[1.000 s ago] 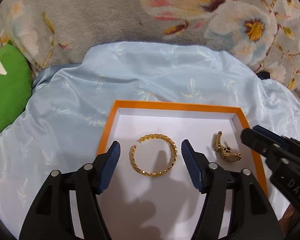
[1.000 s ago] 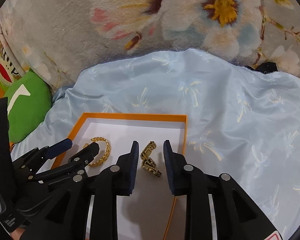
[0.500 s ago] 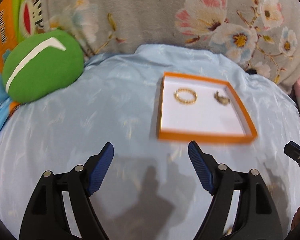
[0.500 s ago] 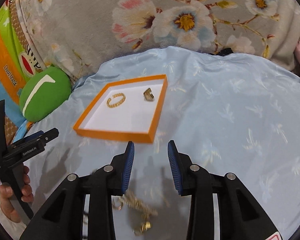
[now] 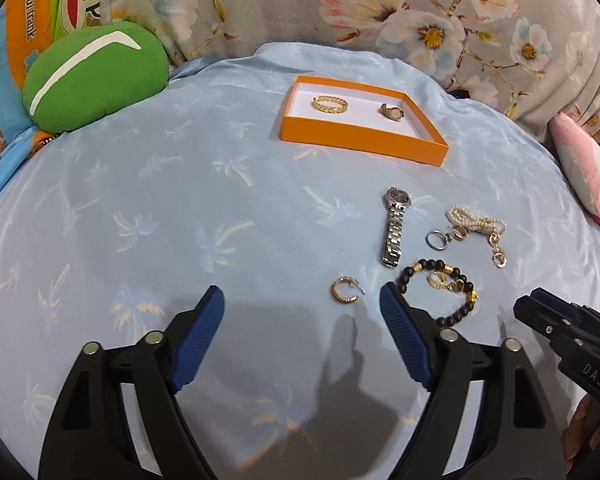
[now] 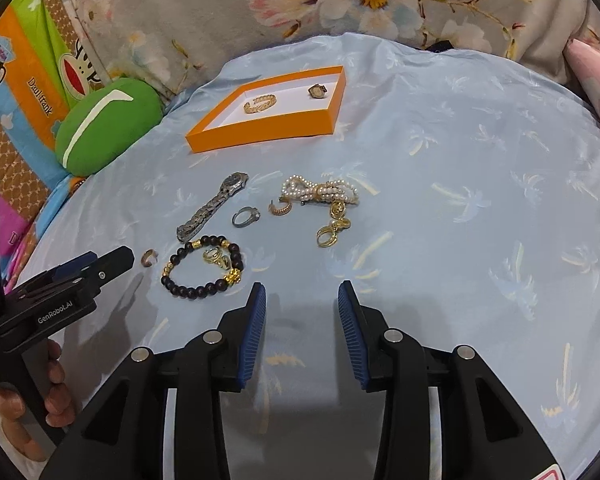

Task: Organize jewelry
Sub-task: 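Withdraw both tools from the box back toward the jewelry, then grasp the pearl bracelet with the right tool and lift it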

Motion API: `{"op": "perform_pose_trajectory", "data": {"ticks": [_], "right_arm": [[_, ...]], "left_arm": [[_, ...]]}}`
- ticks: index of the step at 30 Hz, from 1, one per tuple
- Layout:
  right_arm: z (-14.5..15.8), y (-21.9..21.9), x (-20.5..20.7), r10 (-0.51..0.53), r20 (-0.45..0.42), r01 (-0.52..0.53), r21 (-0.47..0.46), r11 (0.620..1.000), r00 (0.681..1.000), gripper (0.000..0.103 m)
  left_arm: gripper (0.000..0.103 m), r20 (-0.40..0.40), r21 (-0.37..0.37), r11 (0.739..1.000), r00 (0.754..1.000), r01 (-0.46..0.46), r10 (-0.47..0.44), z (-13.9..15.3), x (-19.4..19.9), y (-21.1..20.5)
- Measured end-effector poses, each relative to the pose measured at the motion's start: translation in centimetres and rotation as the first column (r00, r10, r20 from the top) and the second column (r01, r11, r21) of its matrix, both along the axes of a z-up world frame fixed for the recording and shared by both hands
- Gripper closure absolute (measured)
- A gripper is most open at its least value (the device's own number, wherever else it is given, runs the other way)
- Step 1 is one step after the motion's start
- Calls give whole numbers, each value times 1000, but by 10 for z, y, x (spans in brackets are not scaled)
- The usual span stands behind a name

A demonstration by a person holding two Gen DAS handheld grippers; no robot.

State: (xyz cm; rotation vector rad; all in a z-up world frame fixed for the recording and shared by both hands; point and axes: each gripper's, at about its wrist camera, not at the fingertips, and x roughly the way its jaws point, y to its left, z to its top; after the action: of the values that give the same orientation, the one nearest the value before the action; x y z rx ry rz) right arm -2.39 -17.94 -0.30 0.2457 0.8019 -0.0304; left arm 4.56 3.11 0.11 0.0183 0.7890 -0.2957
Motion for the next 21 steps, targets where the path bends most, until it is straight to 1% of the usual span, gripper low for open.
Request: {"op": "perform_pose_trajectory", "data": {"ticks": [1, 5, 7, 10, 12, 14, 17, 20, 21], "right_arm": [[0, 1, 0, -2, -2, 2, -7, 1000, 1000, 64], [-2, 0, 2, -14, -19, 14, -3, 1000, 1000, 64], [-2, -2, 3, -21, -16, 21, 7, 1000, 1000, 64], [1, -8, 10, -25, 11, 25, 11, 1000, 1000, 64], [6, -14, 21, -14, 39, 14, 0, 1000, 999, 64], [10, -20, 37, 18, 51, -17, -25, 1000, 999, 64], [9, -26, 59, 97, 25, -95, -76, 993, 995, 64], [8, -28, 75, 187, -7, -187, -122, 975, 982, 64], [8, -28, 79, 208, -15, -208, -150, 966, 978, 64]], "left_arm": [[19, -3, -2, 1000, 1000, -2, 2, -1, 0, 0], [19, -41, -8, 1000, 999, -20, 19, -6, 6, 3], [19, -59, -27, 999, 998, -33, 31, -8, 8, 8], [19, -73, -50, 997, 996, -51, 47, -10, 10, 14], [19, -74, -50, 997, 996, -51, 47, -10, 10, 14], [18, -73, -46, 998, 996, -46, 43, -10, 9, 13], [17, -75, -48, 998, 996, -42, 38, -9, 10, 12], [16, -76, -52, 998, 997, -37, 32, -10, 10, 12], [16, -76, -54, 998, 997, -34, 30, -10, 10, 12]]}}
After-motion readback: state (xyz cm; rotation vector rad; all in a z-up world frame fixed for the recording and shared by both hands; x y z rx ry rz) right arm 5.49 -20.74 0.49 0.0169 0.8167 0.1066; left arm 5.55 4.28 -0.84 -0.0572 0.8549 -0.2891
